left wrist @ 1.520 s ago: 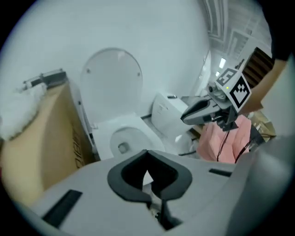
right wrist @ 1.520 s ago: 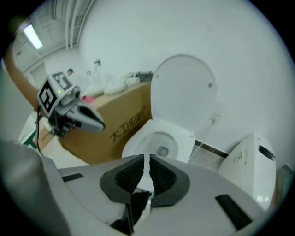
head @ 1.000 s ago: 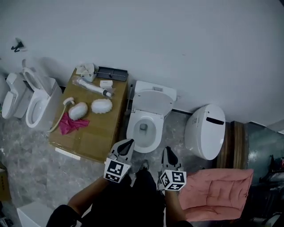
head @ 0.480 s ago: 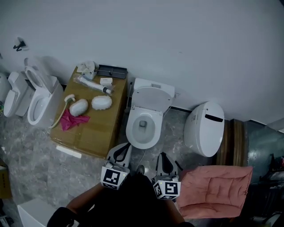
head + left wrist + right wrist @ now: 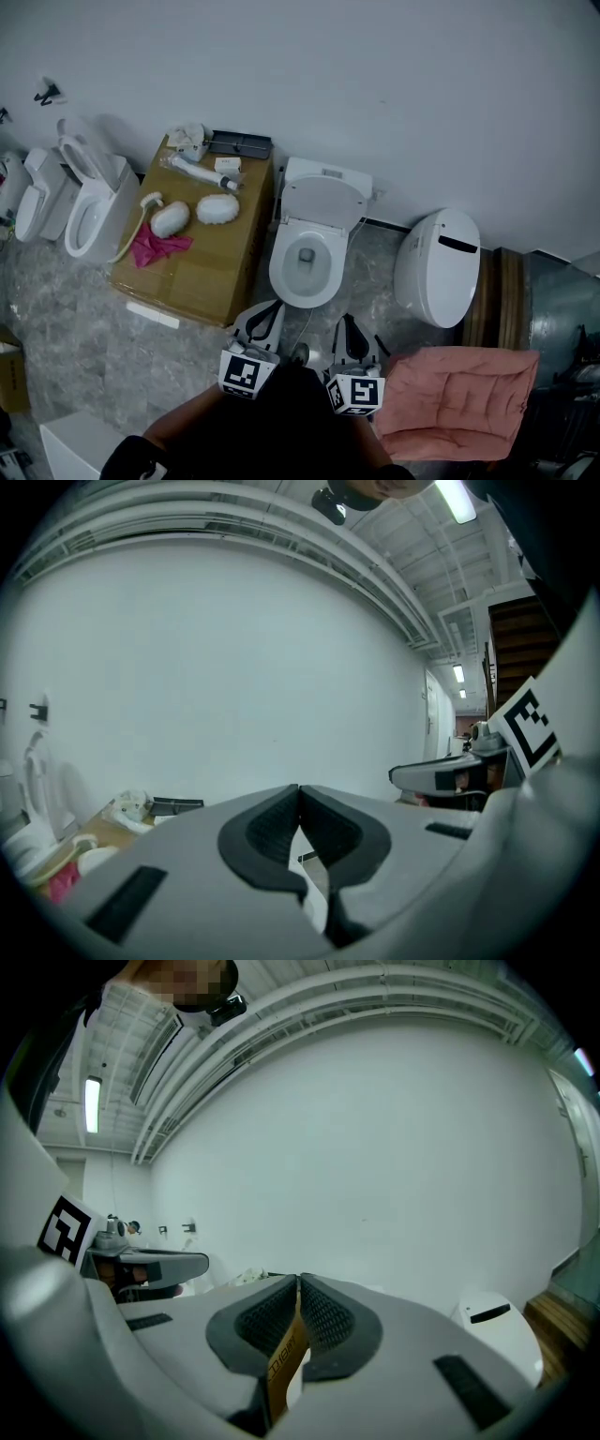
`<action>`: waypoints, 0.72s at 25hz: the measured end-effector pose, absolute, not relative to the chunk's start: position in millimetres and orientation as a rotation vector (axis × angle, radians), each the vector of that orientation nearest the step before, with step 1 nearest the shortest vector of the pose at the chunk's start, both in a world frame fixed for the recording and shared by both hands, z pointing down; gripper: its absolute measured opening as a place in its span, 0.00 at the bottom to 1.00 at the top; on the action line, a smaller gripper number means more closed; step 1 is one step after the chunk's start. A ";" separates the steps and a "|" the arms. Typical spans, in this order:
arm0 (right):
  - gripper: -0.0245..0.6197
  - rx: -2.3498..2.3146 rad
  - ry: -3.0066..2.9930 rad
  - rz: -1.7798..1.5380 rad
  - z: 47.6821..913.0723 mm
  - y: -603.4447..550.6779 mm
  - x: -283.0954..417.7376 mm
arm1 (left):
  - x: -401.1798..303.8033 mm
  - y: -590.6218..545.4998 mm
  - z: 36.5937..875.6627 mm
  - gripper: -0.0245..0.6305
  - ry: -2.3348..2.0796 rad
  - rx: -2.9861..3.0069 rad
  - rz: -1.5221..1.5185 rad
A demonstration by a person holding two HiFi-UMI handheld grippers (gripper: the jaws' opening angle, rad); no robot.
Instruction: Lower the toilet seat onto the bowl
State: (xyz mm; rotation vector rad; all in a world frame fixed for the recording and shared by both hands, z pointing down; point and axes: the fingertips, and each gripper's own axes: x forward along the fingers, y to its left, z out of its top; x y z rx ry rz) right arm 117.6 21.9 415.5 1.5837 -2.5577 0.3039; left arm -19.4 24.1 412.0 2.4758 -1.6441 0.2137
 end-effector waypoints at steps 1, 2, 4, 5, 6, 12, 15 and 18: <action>0.09 1.586 -2.557 0.301 415.6 22.3 119.1 | -18.9 24.4 411.3 0.05 -1.646 2.486 0.217; 0.09 1.589 -2.557 0.299 415.8 23.2 120.7 | -18.3 25.4 411.3 0.05 -1.647 2.490 0.219; 0.09 1.593 -2.555 0.300 416.5 25.5 123.0 | -17.4 29.3 414.1 0.05 -1.645 2.464 0.215; 0.09 1.593 -2.555 0.300 417.0 26.2 123.8 | -16.8 31.0 415.6 0.05 -1.643 2.446 0.212; 0.09 1.592 -2.554 0.299 417.1 26.7 124.5 | -15.7 31.6 415.5 0.05 -1.644 2.447 0.210; 0.09 1.576 -2.554 0.291 417.4 31.6 124.2 | -12.4 34.8 414.0 0.05 -1.639 2.441 0.215; 0.09 1.570 -2.558 0.280 417.1 32.4 124.1 | -11.2 33.4 412.1 0.05 -1.648 2.477 0.218; 0.09 1.564 -2.564 0.272 417.1 33.6 123.7 | -11.0 32.4 409.0 0.05 -1.659 2.516 0.217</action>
